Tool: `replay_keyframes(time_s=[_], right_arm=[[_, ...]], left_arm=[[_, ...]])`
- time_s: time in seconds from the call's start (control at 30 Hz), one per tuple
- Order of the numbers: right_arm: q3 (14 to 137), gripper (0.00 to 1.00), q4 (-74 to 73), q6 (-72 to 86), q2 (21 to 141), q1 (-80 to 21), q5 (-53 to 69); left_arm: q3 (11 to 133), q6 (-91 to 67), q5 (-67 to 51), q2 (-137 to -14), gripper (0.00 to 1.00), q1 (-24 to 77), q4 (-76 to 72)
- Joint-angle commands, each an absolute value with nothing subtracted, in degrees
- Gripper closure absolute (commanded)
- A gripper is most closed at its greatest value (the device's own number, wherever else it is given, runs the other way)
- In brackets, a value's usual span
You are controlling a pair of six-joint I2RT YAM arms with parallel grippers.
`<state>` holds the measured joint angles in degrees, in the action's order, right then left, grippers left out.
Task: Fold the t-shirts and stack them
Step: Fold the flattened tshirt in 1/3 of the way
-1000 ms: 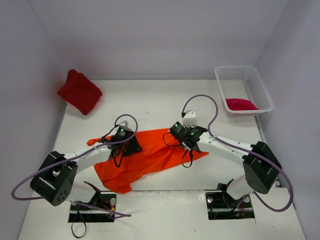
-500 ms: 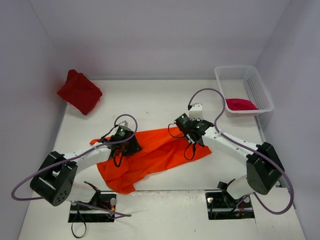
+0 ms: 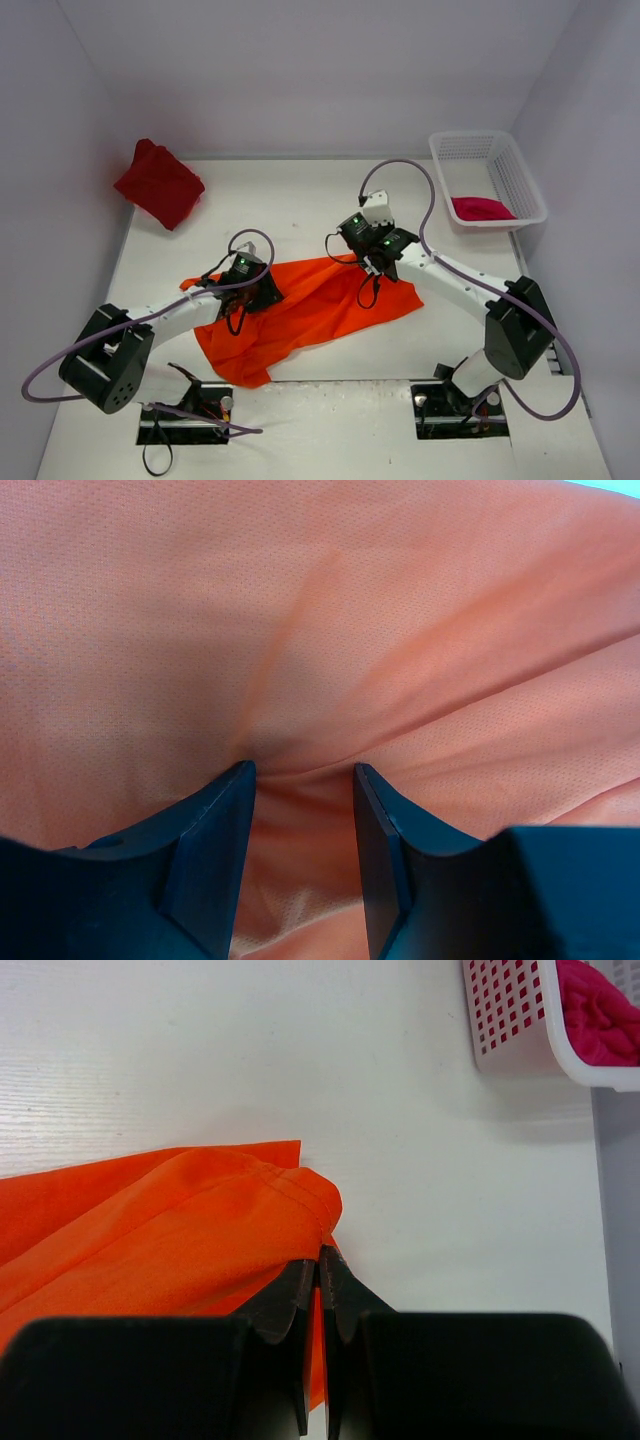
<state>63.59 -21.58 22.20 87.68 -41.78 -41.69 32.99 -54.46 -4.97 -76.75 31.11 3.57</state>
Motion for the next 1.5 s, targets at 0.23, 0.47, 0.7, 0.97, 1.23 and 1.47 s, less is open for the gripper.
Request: replay_keyframes(time_s=[0.23, 0.47, 0.7, 0.97, 1.23, 1.47], right_arm=[[58.02, 1.0, -22.76, 29.69, 80.95, -41.4, -43.69], [54.67, 1.0, -23.03, 38.22, 78.66, -39.73, -39.03], [51.51, 1.0, -23.12, 43.05, 77.26, -39.11, -33.93], [47.37, 1.0, -23.12, 47.81, 75.59, -40.25, -31.29], [45.53, 0.79, -23.2, 51.32, 75.85, -40.6, -28.74], [42.72, 0.29, -23.2, 53.61, 72.69, -41.22, -26.98]], left_arm=[[32.25, -53.7, -4.39, -76.64, 0.61, 30.67, 5.01], [32.96, -53.44, -4.13, -75.68, 0.61, 30.67, 6.41], [32.87, -53.26, -3.78, -75.23, 0.61, 30.67, 6.94], [33.75, -52.91, -4.04, -75.5, 0.61, 30.67, 7.21], [33.49, -52.91, -3.87, -74.97, 0.61, 30.67, 7.56], [33.75, -52.82, -3.87, -74.97, 0.61, 30.67, 7.74]])
